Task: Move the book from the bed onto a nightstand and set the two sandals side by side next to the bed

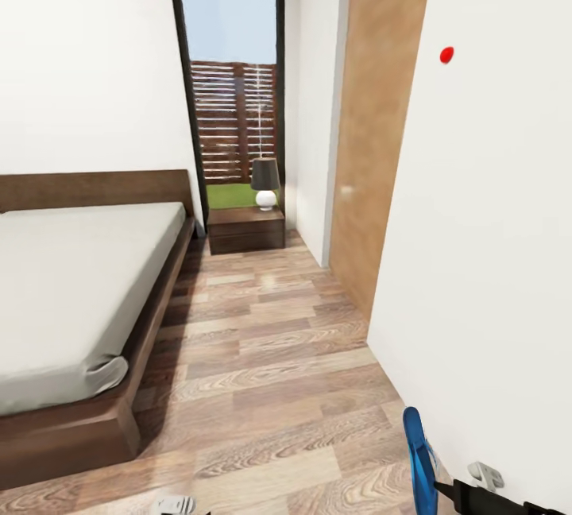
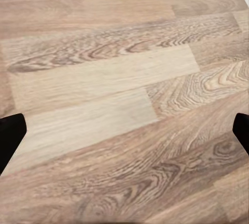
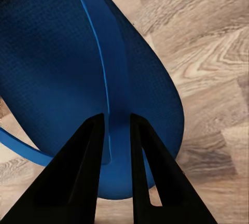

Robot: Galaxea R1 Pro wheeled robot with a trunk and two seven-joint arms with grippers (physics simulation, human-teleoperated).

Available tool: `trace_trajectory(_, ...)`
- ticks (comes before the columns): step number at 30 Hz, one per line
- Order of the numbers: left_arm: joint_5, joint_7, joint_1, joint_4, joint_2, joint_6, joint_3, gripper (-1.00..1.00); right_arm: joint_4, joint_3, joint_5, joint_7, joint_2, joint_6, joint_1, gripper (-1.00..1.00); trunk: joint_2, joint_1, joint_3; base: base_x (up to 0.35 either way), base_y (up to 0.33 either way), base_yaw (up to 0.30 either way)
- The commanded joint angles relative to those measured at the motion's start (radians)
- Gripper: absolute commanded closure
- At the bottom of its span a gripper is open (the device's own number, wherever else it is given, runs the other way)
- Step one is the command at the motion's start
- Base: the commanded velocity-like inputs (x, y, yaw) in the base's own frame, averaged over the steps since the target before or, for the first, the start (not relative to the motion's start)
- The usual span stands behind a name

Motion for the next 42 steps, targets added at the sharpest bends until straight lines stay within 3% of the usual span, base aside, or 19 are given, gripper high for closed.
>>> trace_trajectory(1, -0.002, -0.007, -0.001, -0.001, -0.001, 0.006, 0.004, -1.00, -0.001, 0.004, -0.011, 0.001, -0.001, 0.010, 0.000, 1.00, 0.000, 0.000, -0.001, 0.000, 0.000, 0.291)
trace_trajectory(20, -0.002, -0.007, -0.001, -0.001, -0.001, 0.007, 0.004, -1.00, -0.001, 0.004, -0.011, 0.001, -0.001, 0.010, 0.000, 1.00, 0.000, 0.000, -0.001, 0.035, 0.000, 0.281)
trace_trajectory(42, -0.001, -0.007, -0.001, -0.001, -0.001, 0.007, 0.004, -1.00, -0.001, 0.004, -0.011, 0.001, -0.001, 0.010, 0.000, 1.00, 0.000, 0.000, -0.001, 0.316, 0.000, 0.014)
